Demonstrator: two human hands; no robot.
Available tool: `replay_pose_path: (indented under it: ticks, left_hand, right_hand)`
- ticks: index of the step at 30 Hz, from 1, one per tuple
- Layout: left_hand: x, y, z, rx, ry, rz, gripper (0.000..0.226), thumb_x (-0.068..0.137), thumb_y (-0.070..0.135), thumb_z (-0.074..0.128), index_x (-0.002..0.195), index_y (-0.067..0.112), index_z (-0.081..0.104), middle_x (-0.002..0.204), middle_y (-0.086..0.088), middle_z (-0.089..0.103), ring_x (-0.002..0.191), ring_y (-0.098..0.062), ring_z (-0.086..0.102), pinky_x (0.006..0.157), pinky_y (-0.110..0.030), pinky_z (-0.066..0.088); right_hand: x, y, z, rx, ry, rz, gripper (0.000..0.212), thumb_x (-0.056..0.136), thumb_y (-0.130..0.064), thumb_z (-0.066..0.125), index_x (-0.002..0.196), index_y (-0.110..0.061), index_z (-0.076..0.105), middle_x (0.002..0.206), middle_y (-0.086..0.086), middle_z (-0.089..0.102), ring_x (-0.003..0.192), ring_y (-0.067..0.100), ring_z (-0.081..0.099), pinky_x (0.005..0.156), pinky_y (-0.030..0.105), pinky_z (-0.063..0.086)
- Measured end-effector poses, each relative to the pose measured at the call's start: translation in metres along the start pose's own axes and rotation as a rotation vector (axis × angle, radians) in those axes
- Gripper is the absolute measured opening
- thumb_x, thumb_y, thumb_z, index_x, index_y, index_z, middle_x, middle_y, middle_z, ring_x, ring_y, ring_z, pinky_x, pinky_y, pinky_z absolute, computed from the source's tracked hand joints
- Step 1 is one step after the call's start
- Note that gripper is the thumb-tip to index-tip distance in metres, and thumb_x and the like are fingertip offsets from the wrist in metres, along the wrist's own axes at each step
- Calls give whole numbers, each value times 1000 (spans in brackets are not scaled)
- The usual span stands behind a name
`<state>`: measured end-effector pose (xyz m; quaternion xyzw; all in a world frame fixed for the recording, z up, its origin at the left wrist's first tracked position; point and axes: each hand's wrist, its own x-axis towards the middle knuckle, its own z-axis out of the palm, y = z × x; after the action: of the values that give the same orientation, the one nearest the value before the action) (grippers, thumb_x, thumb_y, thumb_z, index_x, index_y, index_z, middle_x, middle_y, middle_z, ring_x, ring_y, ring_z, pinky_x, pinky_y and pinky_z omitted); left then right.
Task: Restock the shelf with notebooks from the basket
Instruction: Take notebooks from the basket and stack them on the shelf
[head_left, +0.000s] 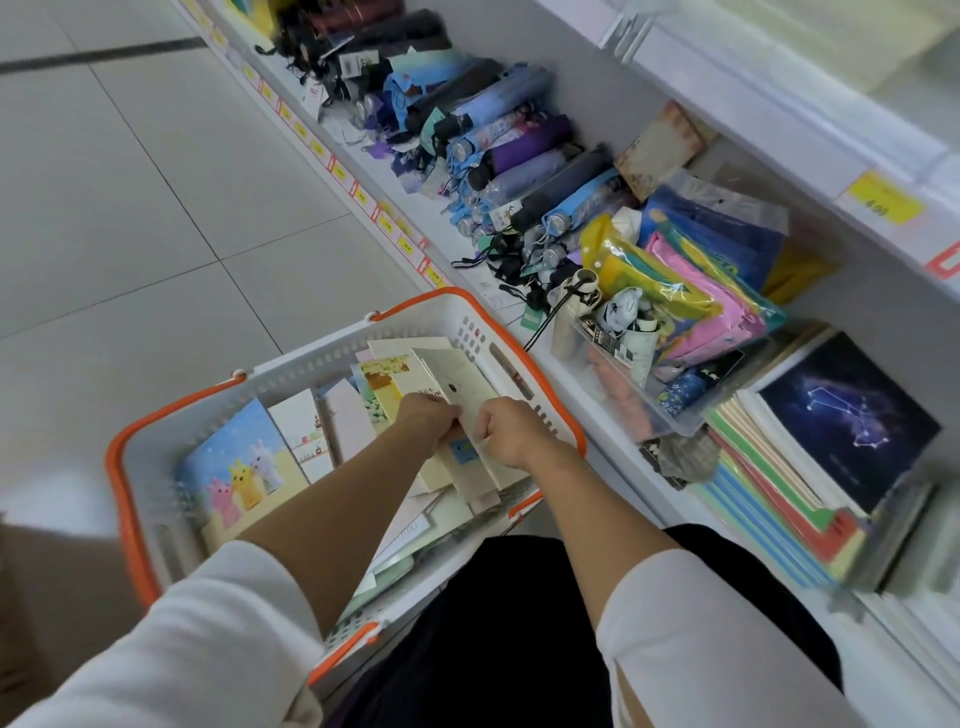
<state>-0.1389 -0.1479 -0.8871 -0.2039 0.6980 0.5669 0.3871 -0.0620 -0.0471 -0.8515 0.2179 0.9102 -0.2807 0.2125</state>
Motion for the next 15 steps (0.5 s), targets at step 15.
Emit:
replay_pose_path:
  ticks: [15]
  left_hand:
    - [-33,30,-64,-161,-198,192,36,99,1,31,120,10,59,121,-12,65,105,-33,63,88,-48,52]
  right_hand:
    - [-9,1,-21,521,161,-25,49,91,-27,60,137,-25,44,129,1,62,105,17,62,90,40,54]
